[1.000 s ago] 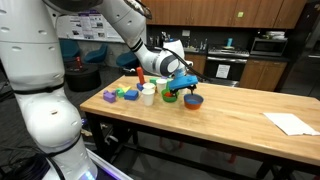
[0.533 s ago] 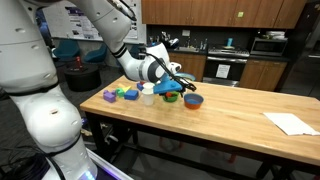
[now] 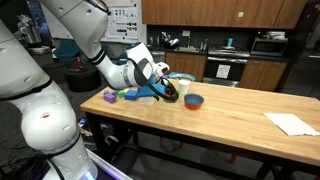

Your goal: Put the bowls together

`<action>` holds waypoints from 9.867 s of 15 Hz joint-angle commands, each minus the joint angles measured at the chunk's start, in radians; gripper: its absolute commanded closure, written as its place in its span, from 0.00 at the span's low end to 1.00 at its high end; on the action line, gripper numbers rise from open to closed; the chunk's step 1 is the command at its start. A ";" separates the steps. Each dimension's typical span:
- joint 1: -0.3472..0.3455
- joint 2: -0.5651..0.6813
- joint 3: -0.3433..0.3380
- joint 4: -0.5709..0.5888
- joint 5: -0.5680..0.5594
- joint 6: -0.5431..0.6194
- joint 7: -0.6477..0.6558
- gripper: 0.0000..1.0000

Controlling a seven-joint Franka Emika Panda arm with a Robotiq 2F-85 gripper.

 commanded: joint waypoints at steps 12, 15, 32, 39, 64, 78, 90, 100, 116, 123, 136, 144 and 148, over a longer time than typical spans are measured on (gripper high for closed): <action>0.314 -0.061 -0.164 0.038 0.476 -0.367 -0.354 0.00; 0.298 -0.077 -0.147 0.089 0.515 -0.411 -0.324 0.00; 0.365 0.059 -0.158 0.336 0.937 -0.562 -0.361 0.00; 0.299 0.088 -0.093 0.305 0.830 -0.388 -0.061 0.00; 0.225 0.425 -0.052 0.611 0.640 -0.552 0.414 0.00; 0.226 0.498 -0.068 0.648 0.736 -0.570 0.357 0.10; 0.224 0.511 -0.073 0.654 0.736 -0.569 0.357 0.73; 0.232 0.490 -0.078 0.641 0.713 -0.558 0.372 0.73; 0.232 0.467 -0.093 0.625 0.693 -0.555 0.368 0.73; 0.232 0.396 -0.111 0.593 0.673 -0.544 0.369 0.73; 0.227 0.371 -0.100 0.576 0.662 -0.557 0.323 0.73; 0.218 0.310 -0.103 0.562 0.690 -0.555 0.284 0.73; 0.211 0.259 -0.105 0.563 0.706 -0.559 0.272 0.73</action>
